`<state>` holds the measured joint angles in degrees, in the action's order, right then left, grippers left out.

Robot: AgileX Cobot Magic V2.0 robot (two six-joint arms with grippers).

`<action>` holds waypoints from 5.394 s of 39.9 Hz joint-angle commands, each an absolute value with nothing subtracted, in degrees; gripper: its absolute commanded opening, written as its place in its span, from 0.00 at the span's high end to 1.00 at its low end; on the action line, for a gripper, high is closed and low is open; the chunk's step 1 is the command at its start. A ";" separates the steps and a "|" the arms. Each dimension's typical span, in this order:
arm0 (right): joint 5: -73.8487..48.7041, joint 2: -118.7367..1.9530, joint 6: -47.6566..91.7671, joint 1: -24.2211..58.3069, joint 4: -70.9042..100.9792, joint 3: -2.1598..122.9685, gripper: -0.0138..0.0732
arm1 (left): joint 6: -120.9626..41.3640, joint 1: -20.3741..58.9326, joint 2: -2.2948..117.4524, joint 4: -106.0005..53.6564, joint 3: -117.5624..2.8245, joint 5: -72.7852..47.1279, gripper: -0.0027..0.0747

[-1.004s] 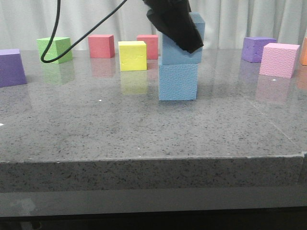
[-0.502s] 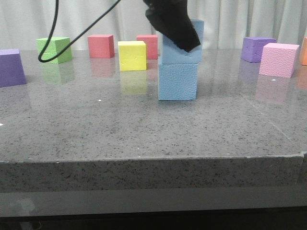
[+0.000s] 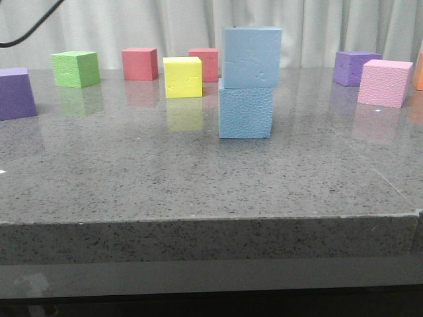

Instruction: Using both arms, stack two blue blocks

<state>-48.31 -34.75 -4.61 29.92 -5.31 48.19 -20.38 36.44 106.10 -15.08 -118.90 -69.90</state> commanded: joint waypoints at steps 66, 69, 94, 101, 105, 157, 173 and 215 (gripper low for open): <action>-43.55 -34.69 -4.28 29.61 -5.80 49.54 0.21 | -1.13 36.39 34.21 -6.04 -43.56 -30.31 0.17; -43.55 -34.69 -4.28 29.61 -5.80 49.53 0.34 | -1.13 36.39 34.21 -6.04 -43.56 -30.31 0.25; -43.55 -34.69 -4.28 29.61 -5.80 49.53 0.92 | -1.13 36.39 34.21 -6.04 -43.56 -30.56 0.99; -43.55 -34.69 -4.28 29.61 -5.80 49.53 0.92 | -1.13 36.39 34.21 -6.04 -43.56 -30.56 0.99; -43.55 -34.69 -4.28 29.61 -5.80 49.53 0.92 | -1.13 36.39 34.21 -6.04 -43.56 -30.56 0.99; -43.51 -34.74 -4.28 29.61 -5.80 49.53 0.92 | -1.13 4.47 -1.32 -4.35 0.34 4.18 0.99; -43.51 -34.74 -4.28 29.61 -5.80 49.53 0.92 | -1.13 4.47 -1.32 -4.35 0.34 4.18 0.99; -11.44 -0.67 -4.34 7.09 -4.33 7.14 0.92 | -1.13 4.47 -1.32 -4.35 0.34 4.18 0.99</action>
<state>-22.03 -1.71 -4.60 9.00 -5.05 9.70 -1.60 4.66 -0.27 -4.34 0.30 -0.32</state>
